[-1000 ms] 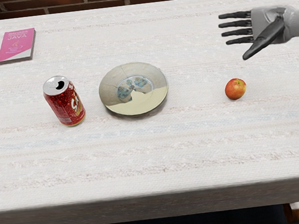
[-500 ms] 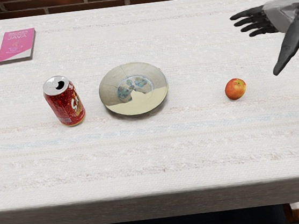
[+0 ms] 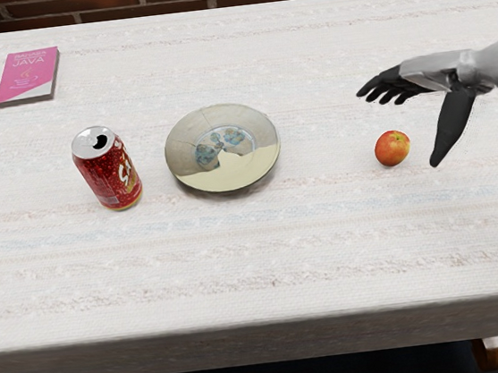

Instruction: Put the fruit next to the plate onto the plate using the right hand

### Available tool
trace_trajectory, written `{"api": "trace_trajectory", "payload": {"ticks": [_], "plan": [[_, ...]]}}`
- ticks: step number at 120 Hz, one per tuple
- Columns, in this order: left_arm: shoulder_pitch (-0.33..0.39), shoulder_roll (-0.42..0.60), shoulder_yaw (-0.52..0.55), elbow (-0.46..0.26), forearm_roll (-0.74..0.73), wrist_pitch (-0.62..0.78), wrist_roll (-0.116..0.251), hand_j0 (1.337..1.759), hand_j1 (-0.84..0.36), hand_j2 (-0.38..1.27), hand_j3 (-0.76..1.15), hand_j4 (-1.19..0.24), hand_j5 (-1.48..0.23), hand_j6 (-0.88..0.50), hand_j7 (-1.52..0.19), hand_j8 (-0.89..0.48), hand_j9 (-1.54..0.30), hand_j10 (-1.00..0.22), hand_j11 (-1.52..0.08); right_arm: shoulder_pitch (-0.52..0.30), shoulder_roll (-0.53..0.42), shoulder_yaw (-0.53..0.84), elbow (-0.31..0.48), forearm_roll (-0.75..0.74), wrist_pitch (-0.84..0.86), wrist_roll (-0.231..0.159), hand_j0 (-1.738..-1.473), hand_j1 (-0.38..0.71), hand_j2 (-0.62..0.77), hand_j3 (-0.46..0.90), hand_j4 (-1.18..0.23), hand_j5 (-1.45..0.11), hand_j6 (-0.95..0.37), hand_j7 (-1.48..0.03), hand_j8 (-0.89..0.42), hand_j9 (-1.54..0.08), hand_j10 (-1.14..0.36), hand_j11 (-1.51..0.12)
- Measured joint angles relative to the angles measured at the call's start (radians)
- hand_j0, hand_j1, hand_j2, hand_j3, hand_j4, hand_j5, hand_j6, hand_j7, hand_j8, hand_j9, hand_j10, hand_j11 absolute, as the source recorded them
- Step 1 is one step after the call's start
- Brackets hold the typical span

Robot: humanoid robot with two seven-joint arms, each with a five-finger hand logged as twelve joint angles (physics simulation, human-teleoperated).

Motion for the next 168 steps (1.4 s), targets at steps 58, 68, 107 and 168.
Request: {"api": "trace_trajectory", "payload": {"ticks": [58,68,107,168], "plan": [[0.0,0.0,0.0,0.0,-0.001,0.0,0.0,1.658,0.05,0.05,0.0,-0.25,-0.32,-0.25,-0.32,-0.25,-0.32,-0.25,-0.32,-0.061,0.047,-0.074,0.107,-0.193,-0.332,-0.024,-1.658,-0.12,-0.04,0.0,-0.2,-0.26,-0.2,-0.25,-0.2,-0.25,-0.2,-0.25],[0.0,0.0,0.0,0.0,-0.001,0.0,0.0,1.658,0.05,0.05,0.0,-0.25,-0.32,-0.25,-0.32,-0.25,-0.32,-0.25,-0.32,-0.08,0.037,-0.08,0.123,-0.198,-0.366,-0.026,-1.658,-0.12,-0.04,0.0,-0.2,-0.26,-0.2,-0.26,-0.2,-0.26,-0.2,-0.26],[0.0,0.0,0.0,0.0,-0.001,0.0,0.0,1.658,0.05,0.05,0.0,-0.25,-0.32,-0.25,-0.32,-0.25,-0.32,-0.25,-0.32,-0.152,0.044,-0.086,0.121,-0.281,-0.465,-0.028,-1.658,-0.12,-0.03,0.0,-0.2,-0.25,-0.2,-0.25,-0.2,-0.25,-0.2,-0.25],[0.0,0.0,0.0,0.0,0.0,0.0,0.0,1.658,0.05,0.05,0.0,-0.25,-0.32,-0.25,-0.32,-0.25,-0.32,-0.25,-0.32,-0.245,0.151,-0.087,0.013,-0.325,-0.574,-0.028,-1.658,-0.12,-0.03,0.0,-0.2,-0.26,-0.2,-0.25,-0.2,-0.26,-0.2,-0.25]]}}
